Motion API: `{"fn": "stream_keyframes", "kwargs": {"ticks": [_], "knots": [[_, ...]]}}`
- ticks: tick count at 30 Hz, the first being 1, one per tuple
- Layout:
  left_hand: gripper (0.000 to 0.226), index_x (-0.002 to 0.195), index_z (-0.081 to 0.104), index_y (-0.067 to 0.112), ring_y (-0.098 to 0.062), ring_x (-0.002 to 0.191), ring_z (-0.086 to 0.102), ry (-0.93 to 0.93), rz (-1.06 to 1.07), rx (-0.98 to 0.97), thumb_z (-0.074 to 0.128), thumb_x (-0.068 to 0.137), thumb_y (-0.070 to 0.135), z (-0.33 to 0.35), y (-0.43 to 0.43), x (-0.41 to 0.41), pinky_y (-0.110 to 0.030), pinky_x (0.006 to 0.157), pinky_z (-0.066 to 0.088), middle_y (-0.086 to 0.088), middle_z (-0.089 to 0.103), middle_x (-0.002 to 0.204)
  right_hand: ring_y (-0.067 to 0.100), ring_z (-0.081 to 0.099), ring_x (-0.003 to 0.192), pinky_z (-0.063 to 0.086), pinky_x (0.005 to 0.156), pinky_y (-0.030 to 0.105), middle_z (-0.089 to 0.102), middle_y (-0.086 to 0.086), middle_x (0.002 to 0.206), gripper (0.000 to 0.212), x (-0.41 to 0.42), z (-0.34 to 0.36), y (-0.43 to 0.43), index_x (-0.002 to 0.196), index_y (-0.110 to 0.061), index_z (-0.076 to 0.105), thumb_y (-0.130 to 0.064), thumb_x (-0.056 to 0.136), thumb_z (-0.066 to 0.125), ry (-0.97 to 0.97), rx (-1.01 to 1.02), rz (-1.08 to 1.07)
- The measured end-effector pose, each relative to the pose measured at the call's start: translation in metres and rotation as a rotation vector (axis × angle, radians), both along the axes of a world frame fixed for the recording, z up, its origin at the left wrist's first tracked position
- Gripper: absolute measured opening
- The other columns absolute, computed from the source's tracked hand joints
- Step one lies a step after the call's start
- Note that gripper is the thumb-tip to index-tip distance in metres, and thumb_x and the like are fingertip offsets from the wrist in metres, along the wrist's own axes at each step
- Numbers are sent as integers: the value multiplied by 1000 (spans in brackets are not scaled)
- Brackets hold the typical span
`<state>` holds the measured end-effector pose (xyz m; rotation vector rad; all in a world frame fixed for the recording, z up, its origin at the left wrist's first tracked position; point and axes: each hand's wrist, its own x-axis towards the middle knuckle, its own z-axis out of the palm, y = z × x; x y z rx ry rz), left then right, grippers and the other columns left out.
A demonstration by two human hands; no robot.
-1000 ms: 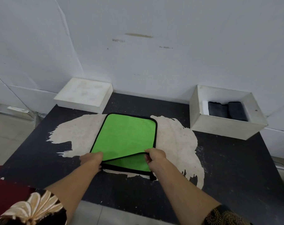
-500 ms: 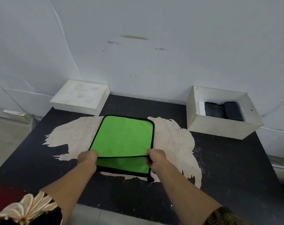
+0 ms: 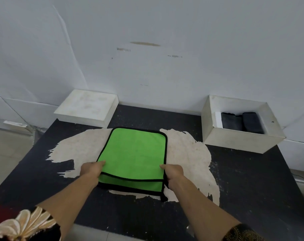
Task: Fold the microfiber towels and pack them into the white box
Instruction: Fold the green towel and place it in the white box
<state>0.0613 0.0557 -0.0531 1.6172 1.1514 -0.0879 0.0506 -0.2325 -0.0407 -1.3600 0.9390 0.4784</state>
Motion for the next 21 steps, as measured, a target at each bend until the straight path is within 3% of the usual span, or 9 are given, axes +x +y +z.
{"fn": "stream_keyframes", "kwargs": {"ticks": [3, 5, 7, 10, 13, 16, 18, 21], "knots": [[8, 82, 66, 4, -30, 80, 64, -7, -60, -35, 71, 77, 0, 2, 4, 3, -41, 76, 57, -16, 68, 93, 38, 70, 82, 59, 72, 56, 70, 25, 93, 11, 6, 3, 0, 89, 10, 67, 8, 78, 64, -9, 5, -15], [22, 92, 66, 9, -26, 77, 60, -15, -119, -77, 56, 81, -9, 6, 6, 6, -36, 67, 55, -12, 64, 92, 36, 67, 78, 57, 69, 52, 68, 25, 91, 16, 10, 6, 0, 90, 13, 66, 10, 77, 57, -22, 38, -23], [39, 104, 66, 16, -24, 81, 57, -10, -173, -123, 47, 84, -11, 8, 8, 11, -34, 69, 52, -10, 60, 95, 35, 65, 73, 57, 68, 53, 67, 24, 88, 14, 14, 8, 0, 86, 12, 65, 11, 78, 53, -38, 68, -32], [20, 97, 66, 4, -26, 75, 59, 16, -175, -98, 54, 84, -5, 11, 12, 15, -31, 61, 51, -14, 62, 88, 36, 64, 72, 57, 69, 55, 65, 24, 86, 19, 19, 9, 0, 88, 14, 64, 13, 79, 48, -45, 80, -16], [17, 92, 64, -1, -31, 78, 66, 18, -157, -19, 71, 79, 8, 12, 17, 20, -37, 71, 56, -16, 67, 86, 35, 65, 76, 58, 73, 50, 67, 21, 89, 18, 24, 8, 1, 93, 11, 66, 10, 80, 54, -42, 51, 24], [20, 85, 65, 2, -30, 77, 68, -5, -138, -23, 78, 78, 16, 13, 19, 26, -38, 76, 57, -13, 68, 83, 33, 63, 104, 53, 89, 42, 65, 13, 108, 30, 26, 7, 2, 112, 7, 63, -3, 85, 68, -39, -42, 86], [17, 83, 65, 3, -27, 73, 67, -28, -150, -26, 77, 80, 14, 13, 18, 29, -35, 72, 55, -12, 68, 80, 31, 59, 111, 48, 88, 38, 61, 9, 110, 34, 27, 5, 3, 113, 4, 62, -10, 84, 73, -40, -99, 103], [6, 87, 63, 5, -28, 75, 64, -48, -224, -24, 68, 86, 2, 17, 13, 34, -37, 75, 54, -13, 65, 83, 33, 66, 100, 54, 92, 45, 69, 16, 109, 20, 31, 1, 6, 101, 3, 68, -3, 82, 73, -44, -75, 79]]}}
